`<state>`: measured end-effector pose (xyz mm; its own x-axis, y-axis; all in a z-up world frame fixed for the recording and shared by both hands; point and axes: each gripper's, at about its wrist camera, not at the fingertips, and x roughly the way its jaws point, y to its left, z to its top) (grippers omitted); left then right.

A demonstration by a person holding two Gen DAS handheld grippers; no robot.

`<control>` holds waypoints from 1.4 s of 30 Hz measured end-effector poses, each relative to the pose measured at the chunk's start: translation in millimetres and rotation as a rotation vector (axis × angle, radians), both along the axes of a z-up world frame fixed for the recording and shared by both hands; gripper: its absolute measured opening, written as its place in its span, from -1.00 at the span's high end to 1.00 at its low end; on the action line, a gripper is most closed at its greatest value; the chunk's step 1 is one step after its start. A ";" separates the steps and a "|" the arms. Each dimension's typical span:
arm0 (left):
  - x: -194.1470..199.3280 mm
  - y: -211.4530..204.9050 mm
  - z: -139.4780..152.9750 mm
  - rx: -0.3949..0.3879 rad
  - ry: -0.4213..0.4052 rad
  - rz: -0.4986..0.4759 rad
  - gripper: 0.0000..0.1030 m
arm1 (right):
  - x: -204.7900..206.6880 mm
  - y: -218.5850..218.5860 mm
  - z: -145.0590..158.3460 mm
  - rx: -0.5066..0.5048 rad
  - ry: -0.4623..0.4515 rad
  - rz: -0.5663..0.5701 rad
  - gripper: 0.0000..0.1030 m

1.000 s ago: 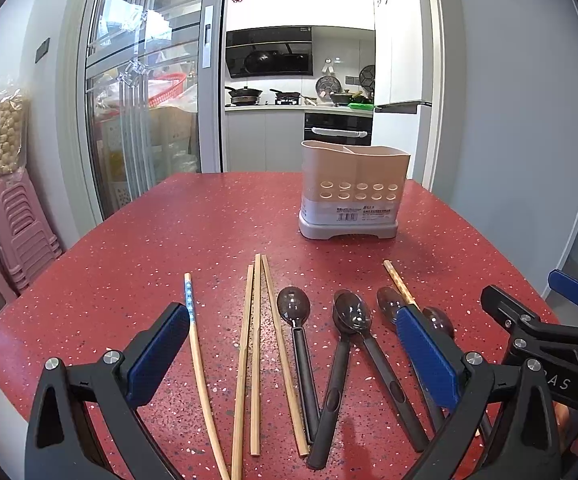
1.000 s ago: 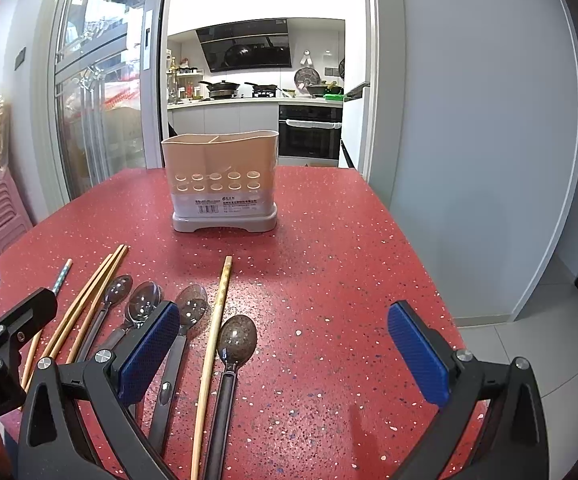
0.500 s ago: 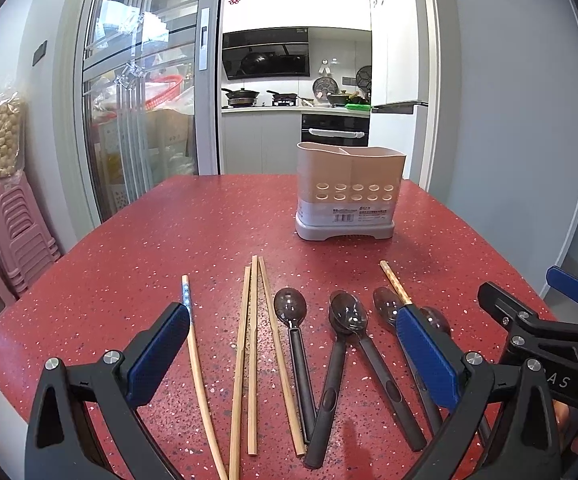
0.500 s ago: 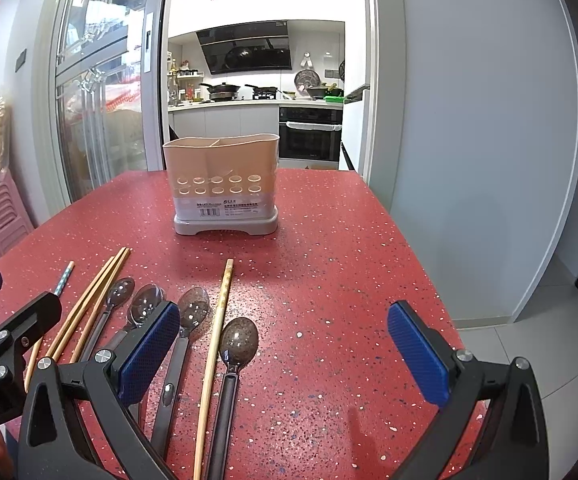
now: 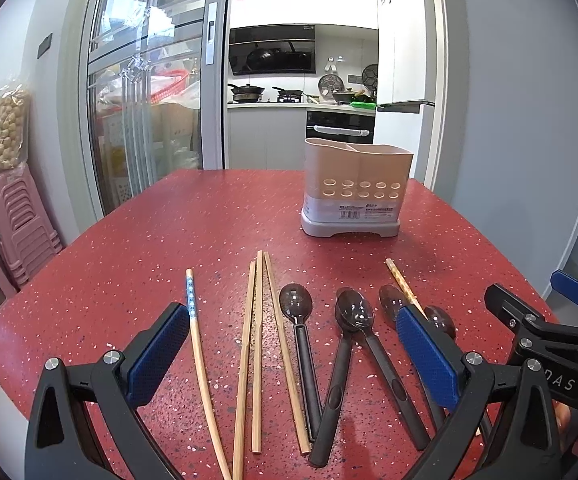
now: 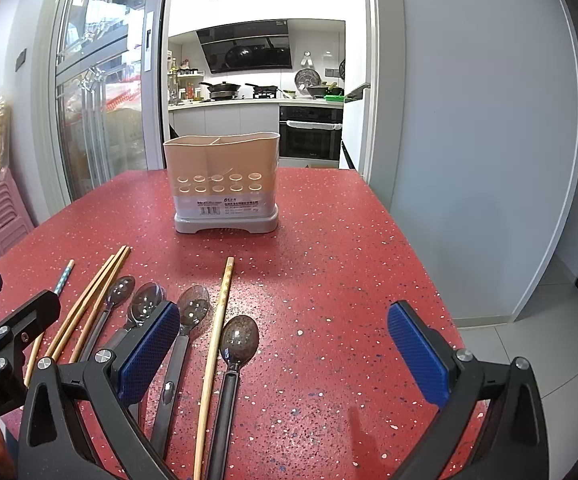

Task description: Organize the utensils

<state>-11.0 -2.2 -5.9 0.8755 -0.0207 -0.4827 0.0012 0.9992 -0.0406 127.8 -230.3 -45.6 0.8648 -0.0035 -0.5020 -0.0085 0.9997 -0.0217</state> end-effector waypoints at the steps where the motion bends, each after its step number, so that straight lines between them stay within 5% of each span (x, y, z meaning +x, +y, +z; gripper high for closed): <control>1: 0.6 0.1 -0.1 -0.001 0.002 0.001 -1.00 | -0.1 0.1 -0.1 0.000 0.000 0.000 -1.00; 42: 2.4 1.1 -0.9 0.004 0.015 -0.001 -1.00 | -1.7 2.2 -0.9 0.003 0.002 -0.003 -1.00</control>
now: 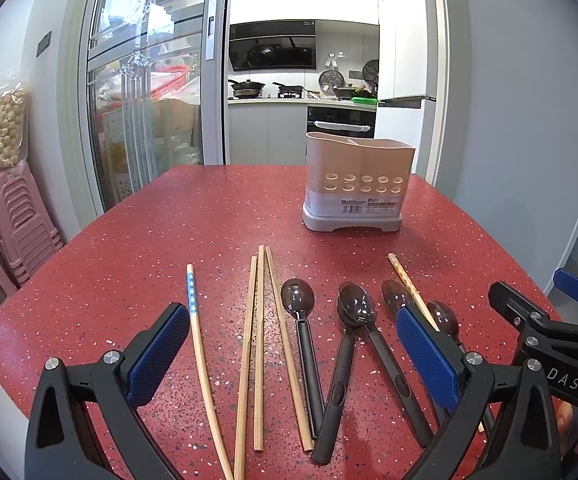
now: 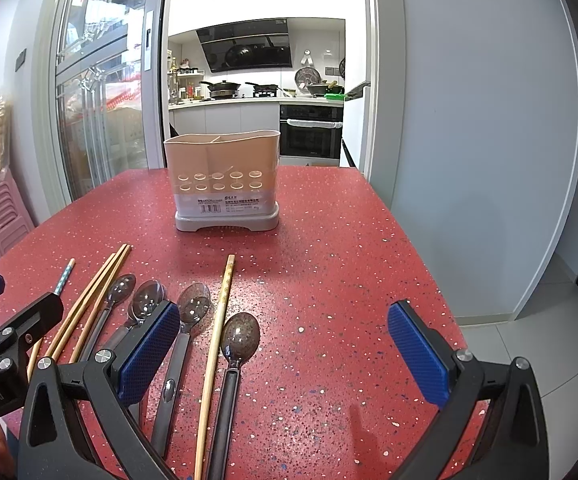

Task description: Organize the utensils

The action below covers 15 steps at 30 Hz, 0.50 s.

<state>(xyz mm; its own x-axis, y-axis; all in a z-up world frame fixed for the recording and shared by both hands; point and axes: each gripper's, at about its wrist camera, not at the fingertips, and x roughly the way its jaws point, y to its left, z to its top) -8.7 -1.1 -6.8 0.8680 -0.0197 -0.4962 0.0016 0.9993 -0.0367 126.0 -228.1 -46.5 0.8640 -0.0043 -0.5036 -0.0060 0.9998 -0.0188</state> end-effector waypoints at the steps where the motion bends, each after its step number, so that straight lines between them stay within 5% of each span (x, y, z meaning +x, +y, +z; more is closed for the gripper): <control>1: -0.1 0.0 -0.2 -0.001 -0.001 0.000 -1.00 | 0.0 0.1 0.1 0.000 0.000 0.001 -1.00; 15: -0.8 -2.0 -0.4 0.003 0.000 -0.006 -1.00 | 0.5 0.7 -0.6 0.001 0.002 0.001 -1.00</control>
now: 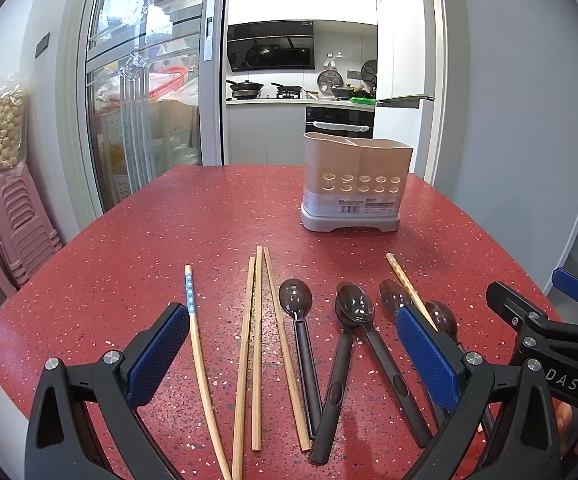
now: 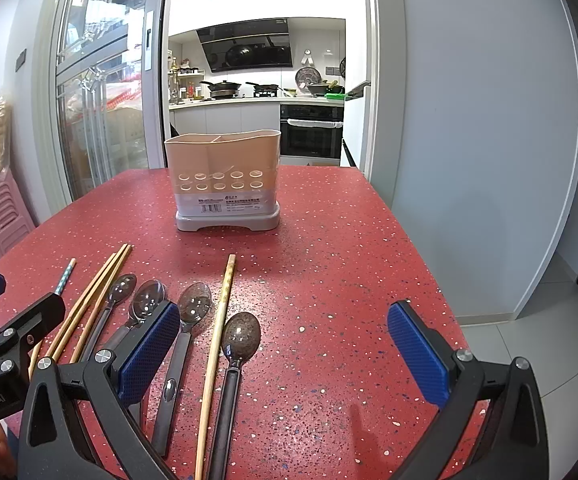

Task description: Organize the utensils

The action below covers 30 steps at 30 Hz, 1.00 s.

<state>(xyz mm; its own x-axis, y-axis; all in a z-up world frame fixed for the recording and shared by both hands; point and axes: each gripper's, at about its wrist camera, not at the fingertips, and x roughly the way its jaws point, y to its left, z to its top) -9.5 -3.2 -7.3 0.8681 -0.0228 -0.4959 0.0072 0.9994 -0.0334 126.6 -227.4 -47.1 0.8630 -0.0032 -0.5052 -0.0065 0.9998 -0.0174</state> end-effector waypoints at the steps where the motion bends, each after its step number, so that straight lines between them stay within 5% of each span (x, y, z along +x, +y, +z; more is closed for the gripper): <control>1: -0.1 -0.1 -0.4 0.000 0.001 -0.001 -1.00 | 0.0 0.0 0.0 0.000 0.000 0.000 -1.00; 30: 0.1 -0.2 -0.8 -0.006 0.011 0.000 -1.00 | 1.4 -1.0 -2.3 0.002 0.005 -0.001 -1.00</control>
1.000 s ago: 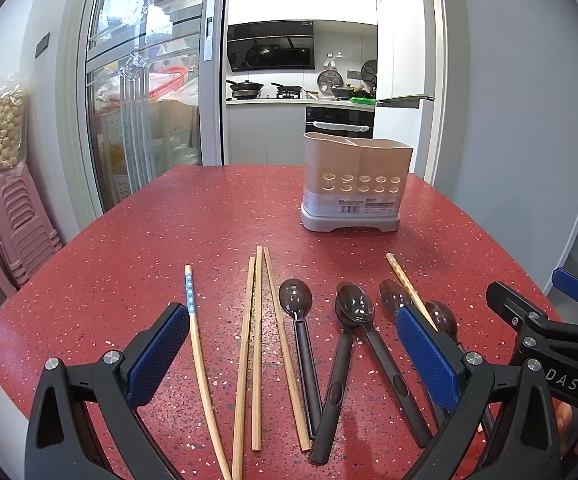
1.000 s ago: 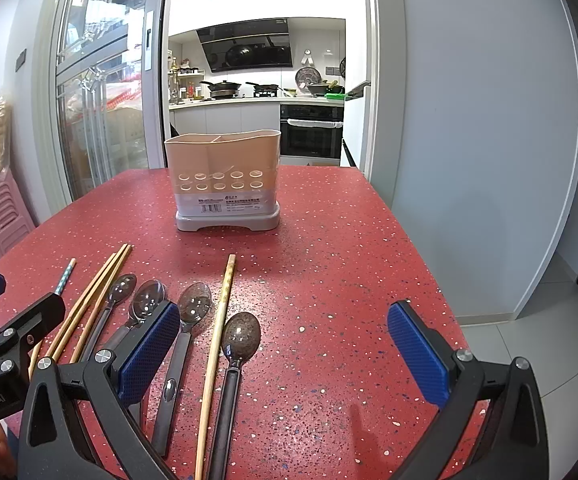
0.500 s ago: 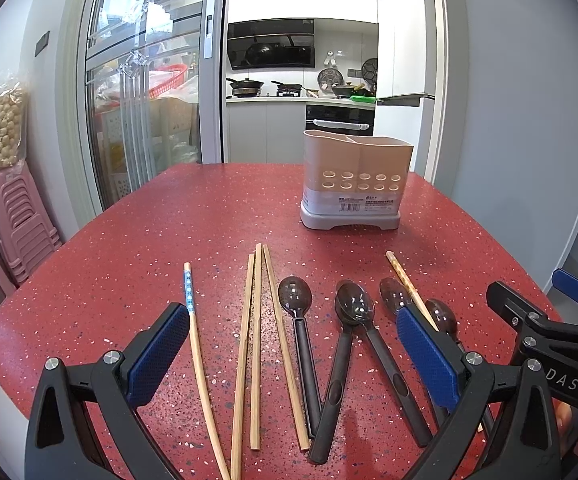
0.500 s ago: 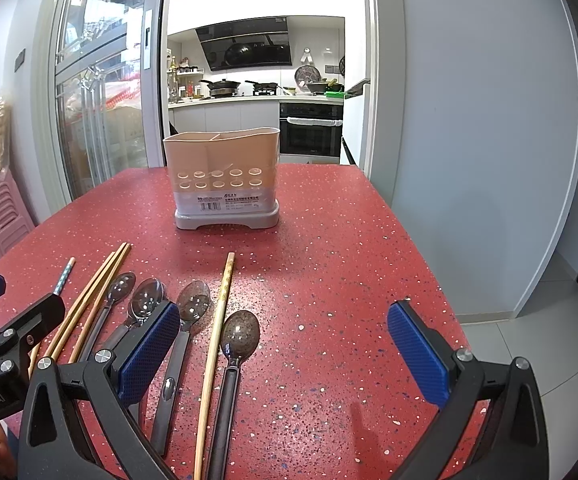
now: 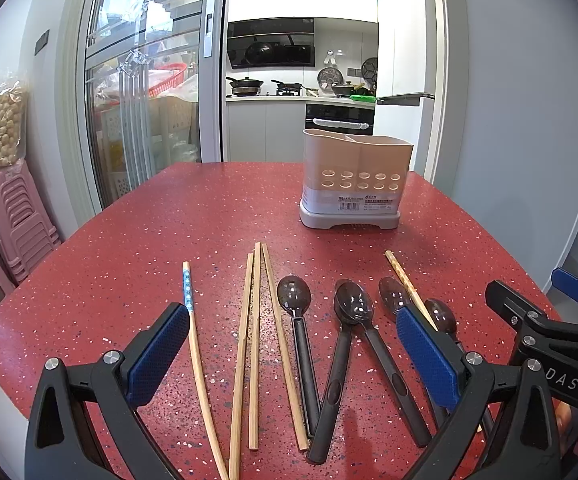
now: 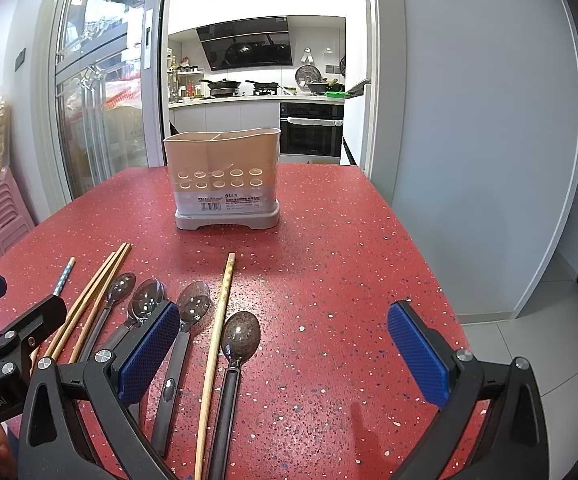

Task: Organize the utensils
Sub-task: 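Grasp the blue-patterned chopstick with the left tool while the right tool grasps a brown spoon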

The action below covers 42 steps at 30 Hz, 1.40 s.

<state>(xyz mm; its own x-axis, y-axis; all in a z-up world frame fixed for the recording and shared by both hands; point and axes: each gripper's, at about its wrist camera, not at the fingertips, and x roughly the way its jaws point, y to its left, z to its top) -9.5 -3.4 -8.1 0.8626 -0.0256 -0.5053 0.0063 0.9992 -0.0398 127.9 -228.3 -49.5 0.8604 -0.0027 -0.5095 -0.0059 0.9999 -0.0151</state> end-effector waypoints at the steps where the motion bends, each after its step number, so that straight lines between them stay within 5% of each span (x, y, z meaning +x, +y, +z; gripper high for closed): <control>1: 0.1 -0.2 -0.2 0.001 0.001 0.000 -1.00 | 0.1 0.0 -0.1 0.000 0.000 0.000 -1.00; 12: 16.3 9.5 1.0 0.019 0.048 0.005 -1.00 | 7.7 -2.3 -0.7 0.014 0.040 0.013 -1.00; 22: 76.1 68.2 -16.2 -0.010 0.327 0.108 -1.00 | 58.8 -14.4 -11.2 0.050 0.359 0.056 -1.00; 26: 87.3 80.9 -23.2 -0.014 0.367 0.124 -1.00 | 63.0 -12.6 -17.7 0.050 0.471 0.090 -0.99; 33: 99.7 87.6 -39.1 -0.006 0.448 0.137 -1.00 | 60.0 -8.2 -36.8 0.029 0.583 0.078 -0.58; 42: 106.5 96.1 -48.1 -0.044 0.487 0.146 -1.00 | 62.6 4.1 -46.3 -0.028 0.630 0.095 -0.51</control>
